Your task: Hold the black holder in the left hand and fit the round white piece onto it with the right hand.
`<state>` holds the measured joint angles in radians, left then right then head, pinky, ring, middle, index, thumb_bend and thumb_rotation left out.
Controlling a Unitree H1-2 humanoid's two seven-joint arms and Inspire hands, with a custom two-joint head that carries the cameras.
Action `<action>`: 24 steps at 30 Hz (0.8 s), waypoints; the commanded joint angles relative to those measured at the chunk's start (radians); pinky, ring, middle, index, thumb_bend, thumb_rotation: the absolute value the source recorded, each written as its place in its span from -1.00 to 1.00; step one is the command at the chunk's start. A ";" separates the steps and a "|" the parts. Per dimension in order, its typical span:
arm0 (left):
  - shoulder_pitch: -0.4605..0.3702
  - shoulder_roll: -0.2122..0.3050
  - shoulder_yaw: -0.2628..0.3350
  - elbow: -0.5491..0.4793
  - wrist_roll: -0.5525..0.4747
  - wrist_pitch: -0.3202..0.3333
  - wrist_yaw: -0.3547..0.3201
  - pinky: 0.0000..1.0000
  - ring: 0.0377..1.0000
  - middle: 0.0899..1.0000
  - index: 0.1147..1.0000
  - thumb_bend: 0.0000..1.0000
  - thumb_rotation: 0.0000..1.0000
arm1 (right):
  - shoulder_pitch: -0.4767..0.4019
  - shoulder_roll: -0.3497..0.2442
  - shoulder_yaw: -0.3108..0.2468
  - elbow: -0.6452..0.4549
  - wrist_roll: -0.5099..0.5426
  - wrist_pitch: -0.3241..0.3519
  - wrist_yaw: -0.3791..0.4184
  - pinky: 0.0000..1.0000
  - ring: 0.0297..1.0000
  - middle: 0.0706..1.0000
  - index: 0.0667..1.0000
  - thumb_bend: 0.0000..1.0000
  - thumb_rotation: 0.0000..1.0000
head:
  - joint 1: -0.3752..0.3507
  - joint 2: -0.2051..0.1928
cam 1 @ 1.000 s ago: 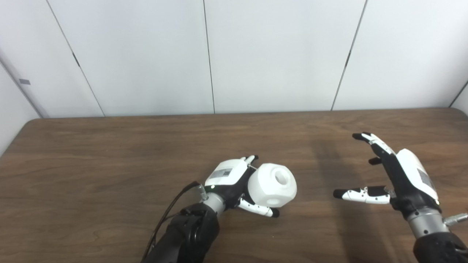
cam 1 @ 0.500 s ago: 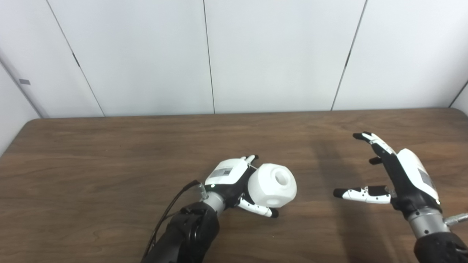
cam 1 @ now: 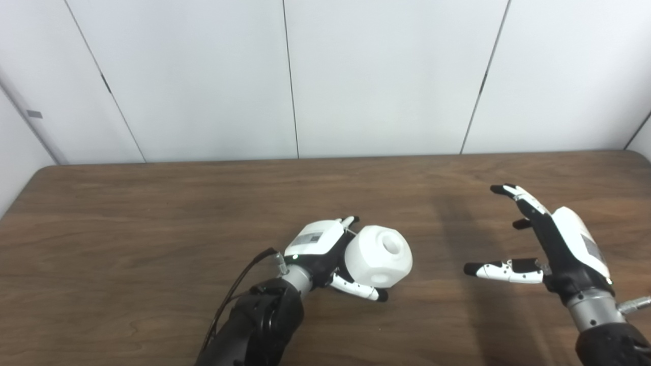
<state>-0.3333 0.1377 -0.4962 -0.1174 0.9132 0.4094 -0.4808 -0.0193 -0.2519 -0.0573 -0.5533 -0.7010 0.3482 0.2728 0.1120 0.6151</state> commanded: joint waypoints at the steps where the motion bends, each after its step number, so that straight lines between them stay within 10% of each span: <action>1: 0.036 0.037 0.001 0.044 0.006 0.058 -0.083 0.94 1.00 1.00 1.00 1.00 -0.24 | -0.020 -0.014 -0.003 -0.017 0.001 -0.010 -0.023 0.42 0.83 0.84 0.70 0.79 -0.47 | 0.001 0.001; 24: 0.040 0.051 0.016 0.045 0.094 0.060 -0.200 0.95 1.00 1.00 1.00 1.00 -0.17 | -0.020 -0.014 0.002 -0.013 0.002 -0.015 -0.027 0.41 0.83 0.83 0.71 0.80 -0.45 | -0.002 -0.003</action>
<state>-0.3484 0.1412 -0.4808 -0.1254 0.9590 0.4092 -0.5694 -0.0194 -0.2519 -0.0524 -0.5524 -0.7012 0.3488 0.2728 0.1089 0.6121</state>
